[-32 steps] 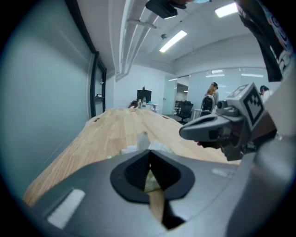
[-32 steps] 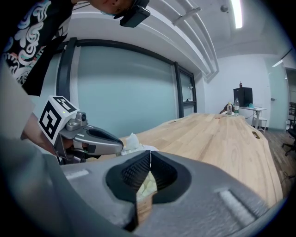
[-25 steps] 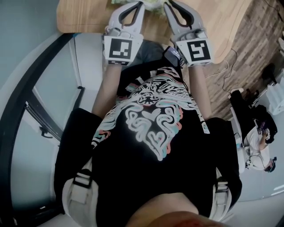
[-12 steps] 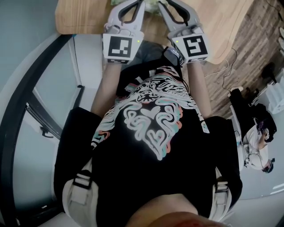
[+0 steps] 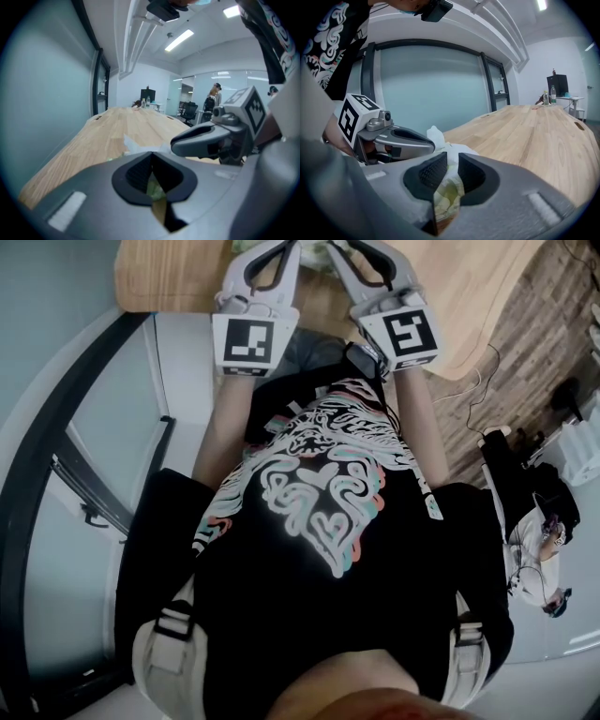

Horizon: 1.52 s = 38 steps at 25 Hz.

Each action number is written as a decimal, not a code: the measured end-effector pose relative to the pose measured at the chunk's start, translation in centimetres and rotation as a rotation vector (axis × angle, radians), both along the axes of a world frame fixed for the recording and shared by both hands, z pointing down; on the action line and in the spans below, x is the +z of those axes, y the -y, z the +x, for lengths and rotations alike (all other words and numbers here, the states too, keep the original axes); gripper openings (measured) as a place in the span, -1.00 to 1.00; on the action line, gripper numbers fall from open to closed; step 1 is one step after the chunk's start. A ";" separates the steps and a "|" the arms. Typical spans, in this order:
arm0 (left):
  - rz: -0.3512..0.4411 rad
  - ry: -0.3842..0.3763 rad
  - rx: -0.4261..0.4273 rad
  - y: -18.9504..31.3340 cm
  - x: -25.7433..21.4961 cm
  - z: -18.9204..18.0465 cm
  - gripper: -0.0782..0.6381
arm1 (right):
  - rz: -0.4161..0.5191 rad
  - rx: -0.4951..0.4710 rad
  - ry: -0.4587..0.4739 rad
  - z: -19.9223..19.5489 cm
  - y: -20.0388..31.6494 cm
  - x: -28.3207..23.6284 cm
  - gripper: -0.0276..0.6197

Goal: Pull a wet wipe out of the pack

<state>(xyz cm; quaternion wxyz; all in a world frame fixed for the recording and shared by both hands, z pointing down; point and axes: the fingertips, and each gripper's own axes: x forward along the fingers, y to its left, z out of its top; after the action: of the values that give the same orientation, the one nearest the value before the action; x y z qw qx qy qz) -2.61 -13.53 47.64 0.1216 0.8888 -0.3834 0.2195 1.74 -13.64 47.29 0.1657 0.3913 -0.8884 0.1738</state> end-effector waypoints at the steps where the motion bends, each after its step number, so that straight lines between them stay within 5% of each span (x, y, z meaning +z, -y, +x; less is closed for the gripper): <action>1: 0.000 0.001 -0.002 0.1 0.0 0.0 -0.82 | -0.001 -0.005 0.001 -0.1 0.1 0.1 -0.69; 11: -0.004 0.004 -0.002 0.2 0.4 -0.1 -0.82 | 0.019 -0.041 -0.039 -0.9 0.4 0.8 -0.74; 14: 0.006 0.020 0.007 0.3 0.4 0.1 -0.82 | 0.034 -0.047 -0.049 -0.8 0.5 0.6 -0.90; 38: 0.034 0.064 0.015 0.1 -0.3 0.5 -0.82 | 0.093 -0.072 -0.049 -0.6 -0.6 -1.2 -0.91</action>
<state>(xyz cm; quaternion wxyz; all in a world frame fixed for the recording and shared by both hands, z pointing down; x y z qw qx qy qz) -2.10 -13.62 47.36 0.0925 0.8862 -0.3839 0.2422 1.12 -13.07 46.09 0.1752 0.3704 -0.9047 0.1165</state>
